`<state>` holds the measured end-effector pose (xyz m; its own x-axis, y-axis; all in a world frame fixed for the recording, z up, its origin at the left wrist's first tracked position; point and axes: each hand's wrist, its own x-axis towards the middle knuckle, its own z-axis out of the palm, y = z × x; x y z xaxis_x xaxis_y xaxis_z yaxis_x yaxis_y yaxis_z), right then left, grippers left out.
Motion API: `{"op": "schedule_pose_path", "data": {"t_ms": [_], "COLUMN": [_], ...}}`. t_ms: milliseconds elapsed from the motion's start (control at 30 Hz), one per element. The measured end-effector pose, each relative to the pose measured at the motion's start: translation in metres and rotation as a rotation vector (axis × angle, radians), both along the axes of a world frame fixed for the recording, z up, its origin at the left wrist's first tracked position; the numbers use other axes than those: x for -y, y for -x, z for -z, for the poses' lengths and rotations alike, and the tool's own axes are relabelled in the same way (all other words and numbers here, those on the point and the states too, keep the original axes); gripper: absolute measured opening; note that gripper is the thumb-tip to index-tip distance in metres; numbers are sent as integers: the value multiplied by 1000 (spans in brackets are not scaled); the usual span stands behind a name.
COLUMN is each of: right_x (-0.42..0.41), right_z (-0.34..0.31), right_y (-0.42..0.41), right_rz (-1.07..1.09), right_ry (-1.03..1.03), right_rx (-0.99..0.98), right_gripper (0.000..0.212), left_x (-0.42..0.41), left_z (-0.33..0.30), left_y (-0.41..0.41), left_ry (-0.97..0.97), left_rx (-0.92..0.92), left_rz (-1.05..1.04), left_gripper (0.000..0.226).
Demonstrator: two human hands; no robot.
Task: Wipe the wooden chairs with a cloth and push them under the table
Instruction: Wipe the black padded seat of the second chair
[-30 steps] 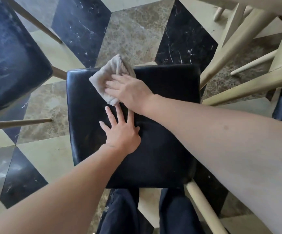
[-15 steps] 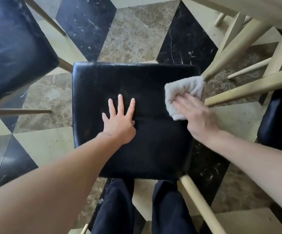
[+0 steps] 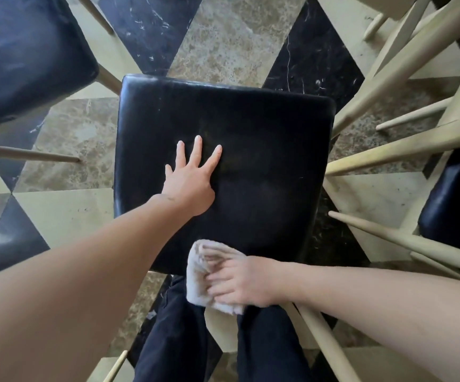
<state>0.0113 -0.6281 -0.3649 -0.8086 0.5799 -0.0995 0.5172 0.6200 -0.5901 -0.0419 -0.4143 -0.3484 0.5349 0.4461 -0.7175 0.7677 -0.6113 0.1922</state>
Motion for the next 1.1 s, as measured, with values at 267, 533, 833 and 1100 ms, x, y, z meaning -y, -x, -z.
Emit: {"op": "schedule_pose_path", "data": {"t_ms": [267, 533, 833, 1100], "right_x": [36, 36, -25, 15], "right_z": [-1, -24, -61, -17], "right_y": [-95, -221, -130, -42], "right_rz": [-178, 264, 1291, 481], "right_ry": [155, -55, -170, -114], "right_rx": [15, 234, -57, 9], "right_gripper": [27, 35, 60, 34], "left_x": [11, 14, 12, 7], "left_z": [7, 10, 4, 1], "left_y": [0, -1, 3, 6], "left_ry": [-6, -43, -10, -10], "left_rx": [41, 19, 29, 25], "left_rz": [4, 22, -6, 11], "left_gripper": [102, 103, 101, 100]}}
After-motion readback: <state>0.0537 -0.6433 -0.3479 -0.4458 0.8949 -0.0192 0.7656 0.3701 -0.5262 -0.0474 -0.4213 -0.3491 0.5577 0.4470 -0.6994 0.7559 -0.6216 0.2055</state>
